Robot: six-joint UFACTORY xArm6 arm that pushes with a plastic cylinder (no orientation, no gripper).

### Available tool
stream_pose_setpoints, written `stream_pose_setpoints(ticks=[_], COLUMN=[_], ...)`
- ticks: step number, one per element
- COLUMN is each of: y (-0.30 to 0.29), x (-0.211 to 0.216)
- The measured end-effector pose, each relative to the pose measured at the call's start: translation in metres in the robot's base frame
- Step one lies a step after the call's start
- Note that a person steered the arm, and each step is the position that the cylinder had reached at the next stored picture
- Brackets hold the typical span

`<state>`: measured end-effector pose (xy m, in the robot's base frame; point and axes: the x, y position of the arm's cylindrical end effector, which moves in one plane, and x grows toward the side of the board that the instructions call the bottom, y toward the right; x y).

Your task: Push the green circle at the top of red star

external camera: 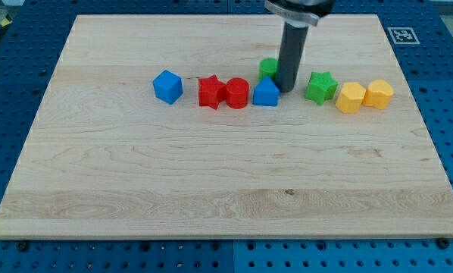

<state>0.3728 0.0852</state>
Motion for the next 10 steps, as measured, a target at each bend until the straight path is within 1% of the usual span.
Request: stream_pose_setpoints(ticks=[1, 2, 3, 4, 5, 6, 7, 8, 10], y=[-0.006, 0.026, 0.031, 0.009, -0.017, -0.021, 0.021, 0.045, -0.05], x=[-0.035, -0.038, -0.062, -0.094, -0.094, -0.078, -0.106, -0.093, -0.03])
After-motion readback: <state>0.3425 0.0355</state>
